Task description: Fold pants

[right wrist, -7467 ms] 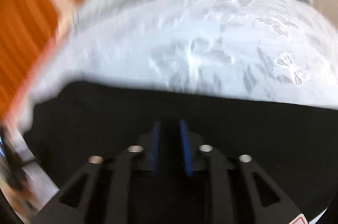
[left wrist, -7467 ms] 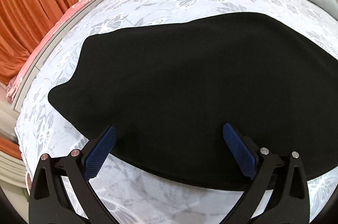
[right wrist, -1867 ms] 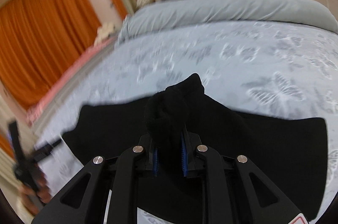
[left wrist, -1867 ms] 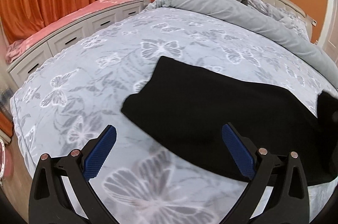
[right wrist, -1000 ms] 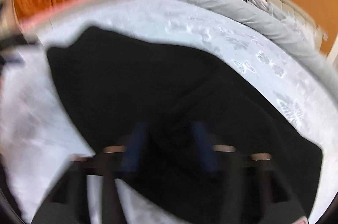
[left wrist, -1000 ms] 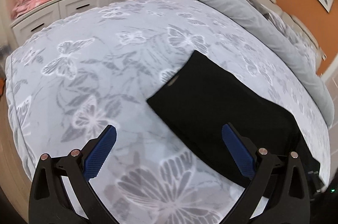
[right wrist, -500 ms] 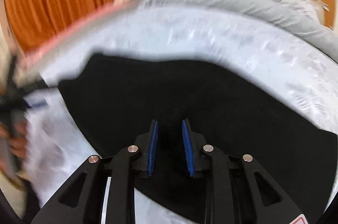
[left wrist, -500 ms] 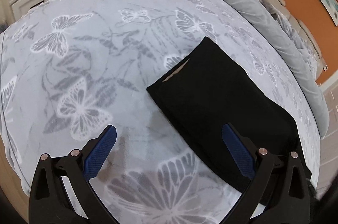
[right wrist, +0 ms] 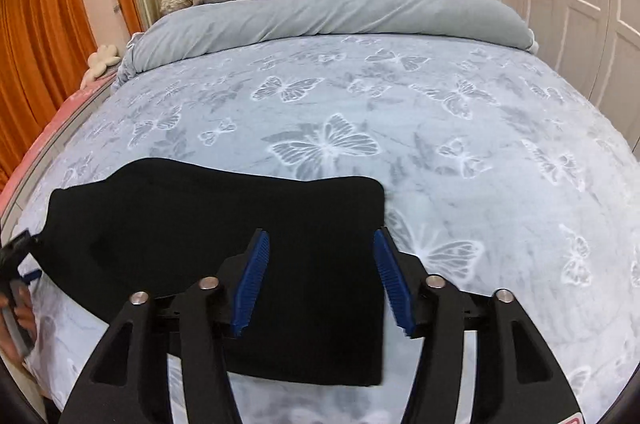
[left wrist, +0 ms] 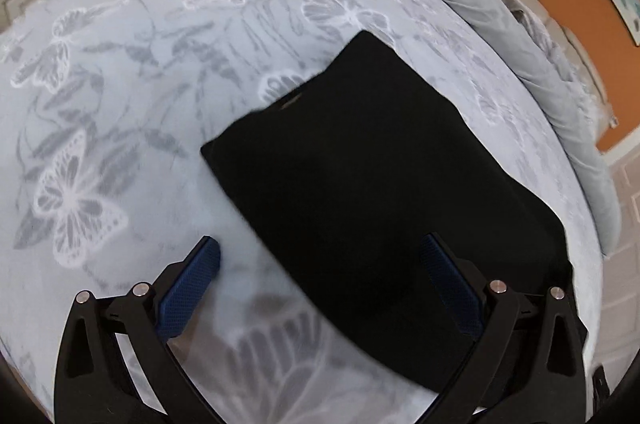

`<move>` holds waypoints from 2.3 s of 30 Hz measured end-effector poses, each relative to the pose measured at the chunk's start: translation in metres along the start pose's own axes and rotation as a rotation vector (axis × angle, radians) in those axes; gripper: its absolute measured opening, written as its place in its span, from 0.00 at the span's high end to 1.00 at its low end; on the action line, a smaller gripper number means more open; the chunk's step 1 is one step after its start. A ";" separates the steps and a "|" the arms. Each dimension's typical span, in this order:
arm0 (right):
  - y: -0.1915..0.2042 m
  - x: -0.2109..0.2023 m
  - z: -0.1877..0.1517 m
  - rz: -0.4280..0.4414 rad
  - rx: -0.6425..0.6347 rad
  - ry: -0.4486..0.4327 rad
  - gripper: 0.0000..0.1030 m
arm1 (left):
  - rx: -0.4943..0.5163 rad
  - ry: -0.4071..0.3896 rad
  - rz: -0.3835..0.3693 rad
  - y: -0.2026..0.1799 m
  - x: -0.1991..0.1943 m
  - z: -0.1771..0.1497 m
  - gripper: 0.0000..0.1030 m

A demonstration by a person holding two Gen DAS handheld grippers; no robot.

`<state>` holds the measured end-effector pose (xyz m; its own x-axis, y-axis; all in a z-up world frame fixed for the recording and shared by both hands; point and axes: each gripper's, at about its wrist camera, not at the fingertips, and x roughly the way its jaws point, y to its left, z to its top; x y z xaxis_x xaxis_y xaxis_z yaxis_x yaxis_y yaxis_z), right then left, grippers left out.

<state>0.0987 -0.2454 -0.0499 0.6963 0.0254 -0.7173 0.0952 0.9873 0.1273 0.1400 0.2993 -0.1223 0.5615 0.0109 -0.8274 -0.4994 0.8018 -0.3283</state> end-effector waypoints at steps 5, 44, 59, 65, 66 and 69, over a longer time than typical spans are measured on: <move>-0.016 0.005 -0.006 -0.011 0.005 0.034 0.39 | -0.007 -0.062 0.005 -0.016 -0.003 0.003 0.72; 0.103 0.093 -0.015 0.415 0.133 0.259 0.19 | 0.485 -0.280 -0.150 -0.138 -0.115 -0.093 0.05; 0.031 -0.010 0.024 0.250 0.040 -0.022 0.85 | 0.503 -0.310 -0.107 -0.124 -0.122 -0.090 0.05; -0.017 0.005 -0.001 0.189 0.065 0.061 0.85 | 0.578 -0.272 -0.142 -0.165 -0.112 -0.120 0.05; -0.021 0.009 -0.005 0.182 0.062 0.078 0.85 | 0.585 -0.271 -0.146 -0.171 -0.112 -0.125 0.05; -0.029 0.031 -0.016 0.177 0.061 0.145 0.83 | 0.610 -0.252 -0.160 -0.190 -0.104 -0.139 0.05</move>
<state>0.1064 -0.2706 -0.0871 0.5968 0.2235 -0.7707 0.0267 0.9544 0.2975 0.0851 0.0627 -0.0368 0.7713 -0.0563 -0.6339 0.0227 0.9979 -0.0611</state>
